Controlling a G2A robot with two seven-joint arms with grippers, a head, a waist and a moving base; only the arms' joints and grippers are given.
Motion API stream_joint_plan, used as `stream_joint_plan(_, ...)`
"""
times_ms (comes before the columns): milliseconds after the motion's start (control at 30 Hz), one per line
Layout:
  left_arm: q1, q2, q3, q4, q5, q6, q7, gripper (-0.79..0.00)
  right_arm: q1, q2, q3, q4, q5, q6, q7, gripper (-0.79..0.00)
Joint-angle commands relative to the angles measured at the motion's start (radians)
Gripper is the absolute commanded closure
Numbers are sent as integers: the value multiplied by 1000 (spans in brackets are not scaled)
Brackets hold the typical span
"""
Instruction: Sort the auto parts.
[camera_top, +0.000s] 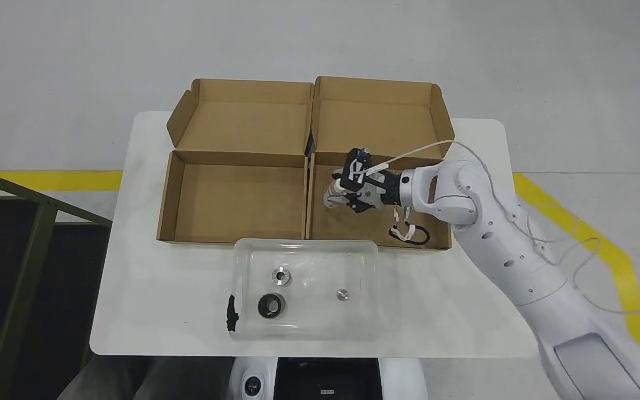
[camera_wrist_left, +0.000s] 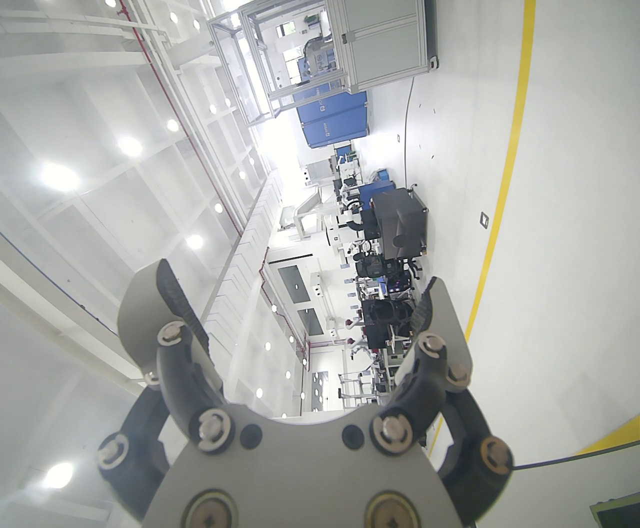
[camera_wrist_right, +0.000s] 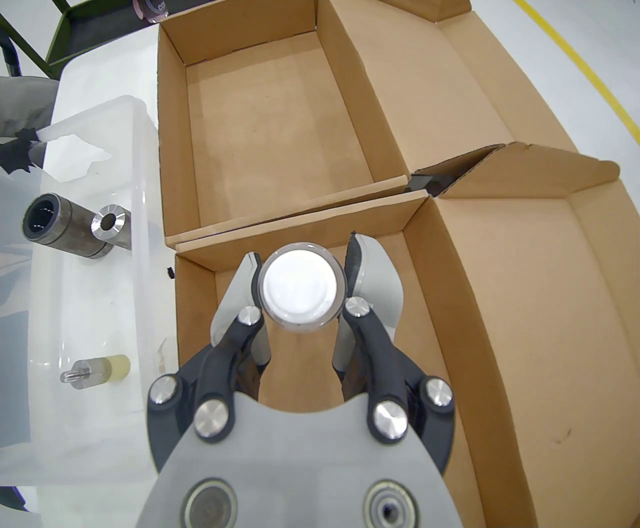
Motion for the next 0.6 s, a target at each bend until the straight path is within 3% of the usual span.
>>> stream_joint_plan(0, 0, 0, 0, 0, 0, 0, 0, -785, 18, -8, -15, 32, -3, -2, -10, 0)
stream_joint_plan(200, 0, 0, 0, 0, 0, 0, 0, -785, 64, -32, -60, 111, -20, 2, -35, 0)
stream_joint_plan(467, 0, 0, 0, 0, 0, 0, 0, -785, 100, -59, -101, 184, -42, 3, -75, -86)
stream_joint_plan(567, 0, 0, 0, 0, 0, 0, 0, -785, 107, -65, -107, 199, -48, 2, -80, -212)
